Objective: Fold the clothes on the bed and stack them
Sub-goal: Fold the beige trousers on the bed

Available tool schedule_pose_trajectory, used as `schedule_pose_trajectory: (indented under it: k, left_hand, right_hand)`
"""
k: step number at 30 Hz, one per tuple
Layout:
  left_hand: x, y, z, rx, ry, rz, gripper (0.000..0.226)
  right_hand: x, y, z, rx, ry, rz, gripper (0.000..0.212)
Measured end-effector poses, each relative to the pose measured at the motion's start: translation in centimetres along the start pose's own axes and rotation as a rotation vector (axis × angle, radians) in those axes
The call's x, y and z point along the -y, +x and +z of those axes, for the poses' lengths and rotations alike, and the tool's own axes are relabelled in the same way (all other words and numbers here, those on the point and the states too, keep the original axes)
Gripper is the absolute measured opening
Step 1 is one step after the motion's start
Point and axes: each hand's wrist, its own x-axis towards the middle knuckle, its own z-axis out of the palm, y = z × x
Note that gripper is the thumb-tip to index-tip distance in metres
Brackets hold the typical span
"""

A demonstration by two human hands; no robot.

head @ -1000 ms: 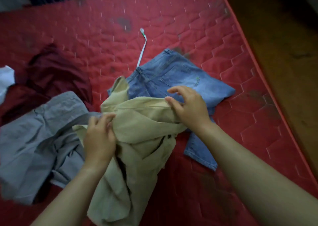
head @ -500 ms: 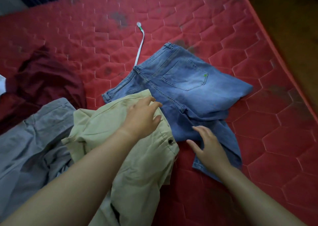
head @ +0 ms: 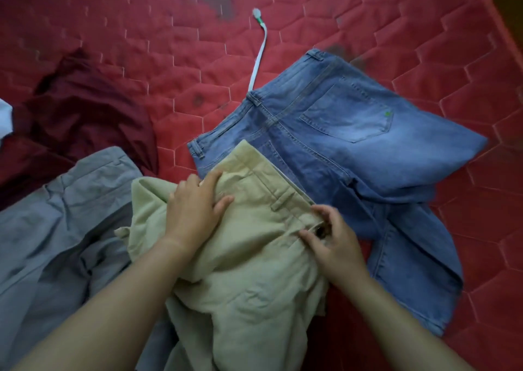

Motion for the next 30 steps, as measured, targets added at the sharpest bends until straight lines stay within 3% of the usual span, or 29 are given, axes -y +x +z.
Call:
schedule_pose_trajectory:
  k: [2, 5, 7, 10, 13, 16, 19, 24, 30]
  left_hand:
    - [0.6, -1.9, -1.2, -0.057, -0.103, -0.039, 0.052]
    - [1.8, -4.1, -2.9, -0.154, -0.293, -0.159, 0.048]
    - [2.5, -4.9, -3.2, -0.146, -0.323, -0.249, 0.051]
    - [3.2, -4.2, -2.9, -0.032, -0.200, -0.309, 0.057]
    - [3.1, -1.2, -2.3, -0.047, -0.079, -0.262, 0.064]
    - [1.8, 2.2, -1.6, -0.072, -0.141, -0.109, 0.063]
    - [1.2, 4.1, 0.0, -0.016, -0.165, -0.102, 0.050]
    - [2.8, 3.0, 2.2, 0.136, -0.273, -0.287, 0.065]
    - [2.3, -3.0, 1.3, 0.034, -0.452, -0.217, 0.043]
  right_hand:
    - [2.7, 2.0, -1.7, -0.038, -0.039, -0.055, 0.043]
    - [7.8, 6.1, -3.4, -0.078, -0.136, -0.146, 0.061]
    - [9.9, 8.1, -2.7, 0.000, -0.275, -0.186, 0.066]
    - [9.4, 8.8, -0.4, 0.227, -0.514, -0.153, 0.057]
    - [6.5, 8.3, -0.5, 0.133, -0.492, -0.108, 0.047]
    - [3.4, 7.3, -2.1, -0.032, -0.522, -0.060, 0.044]
    - [0.9, 5.9, -2.9, 0.006, -0.648, 0.020, 0.051]
    - [0.5, 5.1, -3.0, -0.035, -0.470, -0.040, 0.051]
    - [2.9, 2.5, -2.4, -0.009, -0.373, -0.063, 0.042]
